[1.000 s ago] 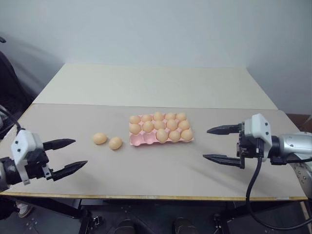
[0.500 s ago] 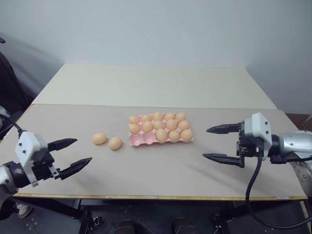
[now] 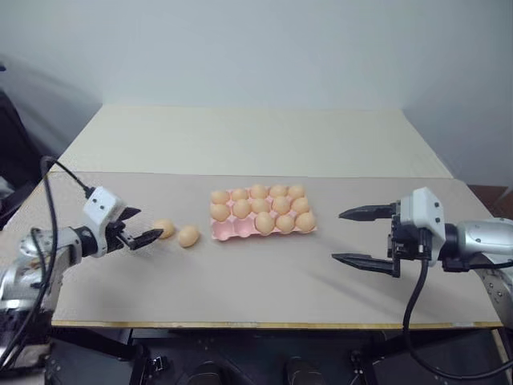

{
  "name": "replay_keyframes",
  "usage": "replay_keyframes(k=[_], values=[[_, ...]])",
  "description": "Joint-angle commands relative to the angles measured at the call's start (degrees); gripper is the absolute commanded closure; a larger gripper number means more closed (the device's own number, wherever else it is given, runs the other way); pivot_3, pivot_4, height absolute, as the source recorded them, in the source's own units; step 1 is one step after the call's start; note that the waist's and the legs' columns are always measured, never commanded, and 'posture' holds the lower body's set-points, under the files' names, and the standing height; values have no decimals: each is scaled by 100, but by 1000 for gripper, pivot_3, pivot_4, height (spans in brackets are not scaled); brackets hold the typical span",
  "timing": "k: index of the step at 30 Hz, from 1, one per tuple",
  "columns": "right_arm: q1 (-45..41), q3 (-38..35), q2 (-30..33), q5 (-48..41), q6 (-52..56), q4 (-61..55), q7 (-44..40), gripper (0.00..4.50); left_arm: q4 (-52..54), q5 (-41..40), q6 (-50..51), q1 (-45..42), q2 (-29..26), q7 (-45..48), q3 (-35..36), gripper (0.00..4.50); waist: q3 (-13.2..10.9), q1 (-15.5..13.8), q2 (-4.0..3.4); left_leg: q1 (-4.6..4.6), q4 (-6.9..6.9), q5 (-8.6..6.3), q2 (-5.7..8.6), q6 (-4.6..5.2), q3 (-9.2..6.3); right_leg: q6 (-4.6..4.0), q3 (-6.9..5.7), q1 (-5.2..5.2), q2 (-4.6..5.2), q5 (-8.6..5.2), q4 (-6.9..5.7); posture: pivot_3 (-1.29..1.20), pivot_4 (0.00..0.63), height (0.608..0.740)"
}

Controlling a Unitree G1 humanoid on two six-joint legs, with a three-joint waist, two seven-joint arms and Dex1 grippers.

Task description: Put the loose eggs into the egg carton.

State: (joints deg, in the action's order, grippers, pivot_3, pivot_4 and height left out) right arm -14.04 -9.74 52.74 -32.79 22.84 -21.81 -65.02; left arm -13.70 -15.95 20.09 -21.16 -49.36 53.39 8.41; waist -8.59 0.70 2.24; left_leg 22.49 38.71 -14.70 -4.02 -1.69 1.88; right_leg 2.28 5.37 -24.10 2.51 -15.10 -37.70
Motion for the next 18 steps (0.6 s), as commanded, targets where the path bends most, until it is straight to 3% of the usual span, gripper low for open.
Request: replay_keyframes(k=[1, 6, 9, 15, 18], values=[[38, -201, 62, -103, 13, -202, 30, 0, -673, 266, -480, -446, 95, 181, -255, 25, 0, -2, 0, 1, 0, 0, 0, 0, 0, 0, 0, 0, 0, 0, 1, 0, 150, 740], [150, -315, 89, -141, 42, -292, 66, 0, -1466, 481, -792, -871, 235, 391, -497, 25, 0, 0, 0, 9, 2, 0, 1, 0, -1, 1, -1, -4, 0, 0, 2, 0, 150, 740], [183, -348, 86, -154, 58, -330, 100, 0, -1851, 611, -919, -1030, 357, 437, -629, 626, 0, 8, 0, 10, 3, 0, 1, 0, -2, 1, 0, -5, 0, 1, 0, 0, 150, 740], [173, -347, 81, -169, 57, -329, 124, 0, -2260, 731, -1172, -1191, 484, 399, -606, 2514, 0, -1, 1, 7, 7, 0, 1, 0, -3, 1, -2, -2, 0, 0, -4, 0, 150, 740], [211, -361, 74, -176, 52, -353, 141, 0, -2056, 646, -1216, -1043, 337, 351, -415, 2514, 0, 12, 1, 8, 6, 0, 1, 0, -3, 2, -1, -3, 0, 0, -4, 0, 150, 740]])
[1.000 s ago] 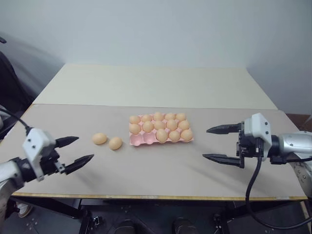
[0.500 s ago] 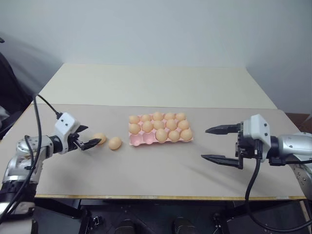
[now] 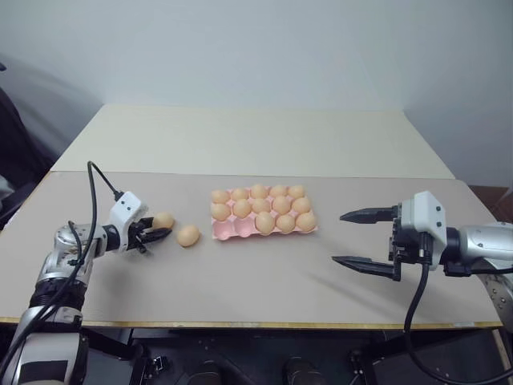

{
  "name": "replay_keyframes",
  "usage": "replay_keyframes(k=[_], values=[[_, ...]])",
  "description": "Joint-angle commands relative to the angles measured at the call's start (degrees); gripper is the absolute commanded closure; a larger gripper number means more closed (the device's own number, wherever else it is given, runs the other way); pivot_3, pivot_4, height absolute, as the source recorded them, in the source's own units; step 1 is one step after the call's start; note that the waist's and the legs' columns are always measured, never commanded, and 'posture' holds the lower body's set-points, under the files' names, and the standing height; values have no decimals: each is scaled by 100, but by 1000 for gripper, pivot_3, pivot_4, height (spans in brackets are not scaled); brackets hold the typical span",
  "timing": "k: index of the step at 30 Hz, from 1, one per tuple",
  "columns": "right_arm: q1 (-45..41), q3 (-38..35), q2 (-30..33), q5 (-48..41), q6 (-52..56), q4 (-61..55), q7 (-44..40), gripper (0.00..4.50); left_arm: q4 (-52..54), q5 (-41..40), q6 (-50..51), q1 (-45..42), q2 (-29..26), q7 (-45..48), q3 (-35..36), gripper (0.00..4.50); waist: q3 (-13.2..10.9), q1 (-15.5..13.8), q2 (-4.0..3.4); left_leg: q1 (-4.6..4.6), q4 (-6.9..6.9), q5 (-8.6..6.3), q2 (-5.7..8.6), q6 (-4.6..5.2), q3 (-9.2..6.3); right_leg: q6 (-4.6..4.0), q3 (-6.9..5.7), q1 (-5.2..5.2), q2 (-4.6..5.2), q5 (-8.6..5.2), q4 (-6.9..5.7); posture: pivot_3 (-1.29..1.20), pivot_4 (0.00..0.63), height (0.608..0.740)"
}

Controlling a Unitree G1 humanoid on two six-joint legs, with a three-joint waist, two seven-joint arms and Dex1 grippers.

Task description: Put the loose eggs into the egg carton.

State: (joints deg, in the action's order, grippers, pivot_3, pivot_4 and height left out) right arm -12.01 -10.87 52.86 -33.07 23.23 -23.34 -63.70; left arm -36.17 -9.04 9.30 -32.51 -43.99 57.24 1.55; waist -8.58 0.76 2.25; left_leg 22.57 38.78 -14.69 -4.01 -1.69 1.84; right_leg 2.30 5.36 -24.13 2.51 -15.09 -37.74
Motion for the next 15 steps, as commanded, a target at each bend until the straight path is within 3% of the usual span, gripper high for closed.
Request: replay_keyframes(k=[1, 8, 15], values=[[28, -251, 58, -148, 5, -200, 11, 0, 285, -86, -159, 146, -293, -20, 358, 2514, 0, 19, 0, 0, 0, 0, 0, 0, 0, 0, 0, -1, 0, 0, 0, 0, 150, 740], [44, -212, 24, -128, -39, -167, 17, 0, 1220, -562, 29, 365, -568, 316, 821, 2514, 0, -26, 0, 1, 2, 0, 0, 0, -1, 0, -1, 0, 1, 0, -5, 0, 150, 740], [-131, -82, -7, -68, -87, -48, -26, 0, 2824, -1368, 760, 292, 161, 610, 485, 2514, 0, -78, 0, 2, 5, 0, 0, 0, -1, 1, -3, 3, 1, 0, -2, 0, 150, 740]])
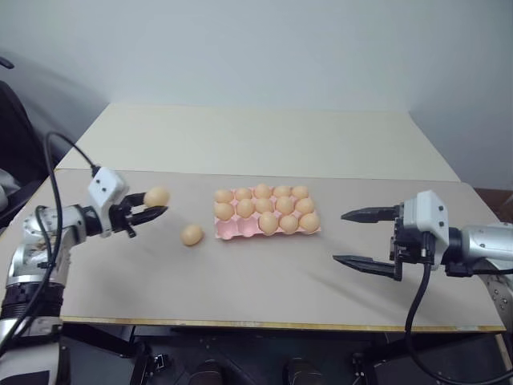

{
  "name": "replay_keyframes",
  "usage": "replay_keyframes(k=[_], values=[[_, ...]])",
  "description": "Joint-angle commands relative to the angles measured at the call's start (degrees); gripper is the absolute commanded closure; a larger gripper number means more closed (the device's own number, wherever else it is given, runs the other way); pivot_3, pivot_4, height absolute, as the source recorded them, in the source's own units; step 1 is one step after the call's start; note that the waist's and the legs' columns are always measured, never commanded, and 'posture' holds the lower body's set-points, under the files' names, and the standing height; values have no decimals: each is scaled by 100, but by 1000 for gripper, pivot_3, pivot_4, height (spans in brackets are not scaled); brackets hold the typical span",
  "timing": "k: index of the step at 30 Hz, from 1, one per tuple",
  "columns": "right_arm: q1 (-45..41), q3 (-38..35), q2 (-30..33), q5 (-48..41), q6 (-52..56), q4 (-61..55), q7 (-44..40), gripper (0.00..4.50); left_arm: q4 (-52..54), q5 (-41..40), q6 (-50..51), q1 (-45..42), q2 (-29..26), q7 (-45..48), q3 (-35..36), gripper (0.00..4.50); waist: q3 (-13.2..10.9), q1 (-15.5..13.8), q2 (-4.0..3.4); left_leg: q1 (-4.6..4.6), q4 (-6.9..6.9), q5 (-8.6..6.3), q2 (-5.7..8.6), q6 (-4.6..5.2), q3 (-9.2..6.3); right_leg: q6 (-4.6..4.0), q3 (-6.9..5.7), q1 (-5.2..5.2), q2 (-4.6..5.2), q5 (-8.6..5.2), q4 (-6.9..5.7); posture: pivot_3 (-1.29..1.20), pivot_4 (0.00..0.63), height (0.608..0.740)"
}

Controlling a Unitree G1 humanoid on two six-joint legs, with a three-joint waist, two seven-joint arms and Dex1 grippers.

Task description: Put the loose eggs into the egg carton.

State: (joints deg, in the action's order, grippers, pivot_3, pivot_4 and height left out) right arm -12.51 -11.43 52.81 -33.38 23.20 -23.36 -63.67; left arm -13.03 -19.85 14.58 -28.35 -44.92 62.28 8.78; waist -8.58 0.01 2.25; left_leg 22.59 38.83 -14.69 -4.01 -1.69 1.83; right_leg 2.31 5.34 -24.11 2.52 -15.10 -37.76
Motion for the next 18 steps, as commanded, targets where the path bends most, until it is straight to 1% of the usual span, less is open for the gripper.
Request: replay_keyframes(k=[1, 6, 9, 13, 17, 18], values=[[-93, -21, -3, -29, -88, -38, -34, 0, 571, -284, 288, -197, 422, 113, -389, 2514, 0, -3, 0, 0, 0, 0, 0, 0, 0, 0, 0, 0, 0, 0, 0, 0, 150, 740], [-105, -36, 7, -23, -88, -57, 1, 0, 356, -9, 267, -682, 1129, 64, -1051, 2514, 0, -2, 1, -1, 5, 0, 3, 0, -2, 0, 2, 2, -1, 0, -2, 0, 150, 740], [1, -114, 23, -62, -26, -208, 84, 0, 126, 139, 235, -950, 1414, 44, -1293, 2514, 0, 11, 1, 3, 5, 0, 4, 1, -4, 0, 3, 0, -1, 1, 1, 0, 150, 740], [131, -203, 29, -108, 41, -361, 205, 0, -142, 392, 174, -1149, 1510, 94, -1553, 2514, 0, 77, 1, 3, 4, 0, 4, 2, -5, 1, 5, -1, -1, 1, 1, 0, 150, 740], [233, -270, 22, -146, 90, -479, 318, 0, -342, 496, 218, -1245, 1535, 244, -1705, 2514, 0, 77, 1, 2, 6, 0, 5, 2, -7, 1, 4, 1, -1, 1, -1, 0, 150, 740], [254, -283, 18, -149, 96, -498, 337, 0, -408, 538, 190, -1270, 1544, 239, -1731, 2323, 0, 75, 1, 2, 6, 0, 5, 2, -7, 1, 3, 1, -1, 1, -1, 0, 150, 740]])
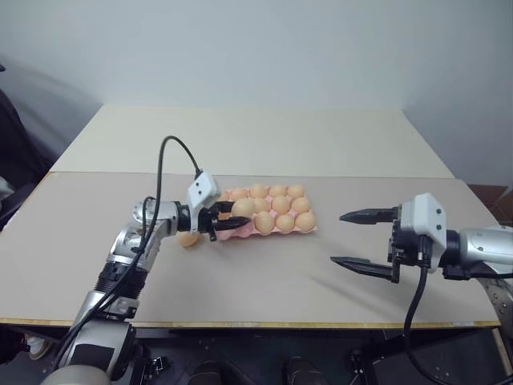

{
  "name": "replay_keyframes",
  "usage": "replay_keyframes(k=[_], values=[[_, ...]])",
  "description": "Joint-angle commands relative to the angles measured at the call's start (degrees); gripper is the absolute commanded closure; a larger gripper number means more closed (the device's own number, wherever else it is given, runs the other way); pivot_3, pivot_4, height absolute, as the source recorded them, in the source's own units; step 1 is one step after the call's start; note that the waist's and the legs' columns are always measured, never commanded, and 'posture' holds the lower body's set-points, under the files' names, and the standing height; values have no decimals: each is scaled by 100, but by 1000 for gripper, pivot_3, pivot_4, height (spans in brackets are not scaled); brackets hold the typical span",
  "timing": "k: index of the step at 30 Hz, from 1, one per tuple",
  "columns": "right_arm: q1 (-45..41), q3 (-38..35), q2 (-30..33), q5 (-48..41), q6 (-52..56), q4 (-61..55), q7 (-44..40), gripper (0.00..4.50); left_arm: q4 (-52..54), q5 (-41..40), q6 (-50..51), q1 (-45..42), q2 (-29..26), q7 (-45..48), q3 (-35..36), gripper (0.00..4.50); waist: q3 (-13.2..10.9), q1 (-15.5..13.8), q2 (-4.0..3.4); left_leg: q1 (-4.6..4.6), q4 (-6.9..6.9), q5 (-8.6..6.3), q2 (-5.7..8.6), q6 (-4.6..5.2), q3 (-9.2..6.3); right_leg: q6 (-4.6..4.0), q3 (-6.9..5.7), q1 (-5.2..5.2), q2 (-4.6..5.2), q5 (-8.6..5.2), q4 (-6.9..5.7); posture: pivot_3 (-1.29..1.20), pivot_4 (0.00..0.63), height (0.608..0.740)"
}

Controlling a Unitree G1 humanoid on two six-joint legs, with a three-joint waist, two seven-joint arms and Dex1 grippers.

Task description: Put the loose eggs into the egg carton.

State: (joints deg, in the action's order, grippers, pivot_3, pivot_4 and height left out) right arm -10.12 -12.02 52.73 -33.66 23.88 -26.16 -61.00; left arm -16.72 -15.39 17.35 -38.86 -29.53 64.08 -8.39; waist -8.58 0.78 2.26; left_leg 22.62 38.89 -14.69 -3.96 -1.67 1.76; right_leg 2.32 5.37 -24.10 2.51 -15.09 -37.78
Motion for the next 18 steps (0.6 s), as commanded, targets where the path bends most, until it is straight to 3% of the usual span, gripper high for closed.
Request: replay_keyframes(k=[1, 8, 14, 18], values=[[24, -225, 24, -124, 34, -229, 88, 0, -99, 126, -110, -243, 13, 54, -32, 2093, 0, -7, 0, 0, 0, 0, 0, 0, 0, 0, 0, -1, 0, 0, 0, 0, 150, 740], [16, -204, 23, -95, -2, -232, 175, 0, -227, 222, -132, -336, 91, 50, -9, 14, 0, -3, 0, 3, -1, 0, 1, 0, -1, 1, -1, -1, 0, 0, 5, 0, 150, 740], [17, -208, 20, -117, -24, -229, 169, 0, 250, -25, -46, -194, -181, 63, 366, 14, 0, 0, 0, 3, 0, 0, 0, 0, -2, 1, -1, -2, 0, 0, 3, 0, 150, 740], [-13, -156, -8, -117, -49, -174, 135, 0, 810, -415, 114, 11, -658, 214, 894, 14, 0, 16, 0, 4, -1, 0, 0, 0, -2, 1, 0, -4, 0, 0, 3, 0, 150, 740]])
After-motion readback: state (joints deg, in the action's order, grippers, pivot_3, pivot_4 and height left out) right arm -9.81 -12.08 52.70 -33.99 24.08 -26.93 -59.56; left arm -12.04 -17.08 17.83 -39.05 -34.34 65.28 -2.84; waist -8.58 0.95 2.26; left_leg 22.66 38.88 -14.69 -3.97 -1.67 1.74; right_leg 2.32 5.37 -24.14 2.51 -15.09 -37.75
